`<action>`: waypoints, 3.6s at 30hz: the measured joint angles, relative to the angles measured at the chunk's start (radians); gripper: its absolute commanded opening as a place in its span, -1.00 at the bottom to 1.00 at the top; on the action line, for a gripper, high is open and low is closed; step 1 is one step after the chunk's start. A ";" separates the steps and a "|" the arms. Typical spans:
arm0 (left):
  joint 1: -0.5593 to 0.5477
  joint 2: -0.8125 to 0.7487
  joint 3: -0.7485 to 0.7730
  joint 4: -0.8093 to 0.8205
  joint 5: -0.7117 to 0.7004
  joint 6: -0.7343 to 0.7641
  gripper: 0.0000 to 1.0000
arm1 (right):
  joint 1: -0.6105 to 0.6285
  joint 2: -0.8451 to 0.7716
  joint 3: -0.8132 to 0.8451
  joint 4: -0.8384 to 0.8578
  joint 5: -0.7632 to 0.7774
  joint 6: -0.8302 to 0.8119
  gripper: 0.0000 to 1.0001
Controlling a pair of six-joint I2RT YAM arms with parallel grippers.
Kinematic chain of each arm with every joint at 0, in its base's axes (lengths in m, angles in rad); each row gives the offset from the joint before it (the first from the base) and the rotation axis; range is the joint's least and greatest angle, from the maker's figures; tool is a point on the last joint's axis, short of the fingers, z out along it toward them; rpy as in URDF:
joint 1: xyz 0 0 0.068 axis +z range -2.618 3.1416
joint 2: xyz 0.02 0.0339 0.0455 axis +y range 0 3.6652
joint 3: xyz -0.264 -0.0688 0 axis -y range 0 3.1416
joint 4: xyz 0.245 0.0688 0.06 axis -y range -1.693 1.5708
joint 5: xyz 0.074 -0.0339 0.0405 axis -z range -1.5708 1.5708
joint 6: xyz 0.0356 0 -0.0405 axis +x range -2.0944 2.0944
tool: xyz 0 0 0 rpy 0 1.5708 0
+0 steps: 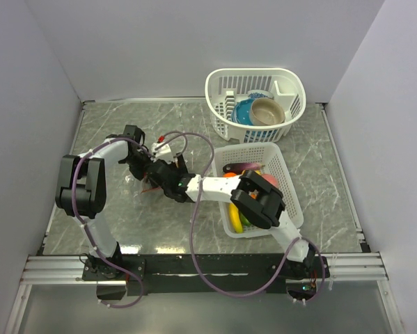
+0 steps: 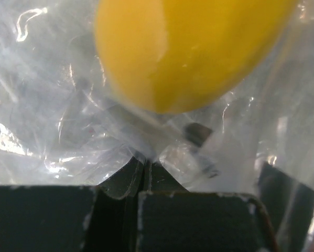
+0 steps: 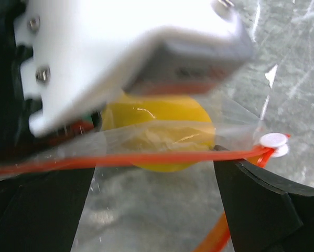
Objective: Open the zip-top bag and remove the fake food
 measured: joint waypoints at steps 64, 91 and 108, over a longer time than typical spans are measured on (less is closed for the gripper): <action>0.116 0.186 0.463 -0.047 0.262 -0.218 0.99 | -0.002 -0.203 -0.261 0.134 -0.169 -0.011 -0.42; -0.010 0.169 0.217 0.354 0.119 -0.420 0.99 | -0.004 -0.146 -0.218 0.095 -0.157 0.006 -0.22; -0.046 0.104 0.087 0.325 0.029 -0.407 0.99 | 0.008 -0.127 -0.156 0.045 -0.200 0.072 0.71</action>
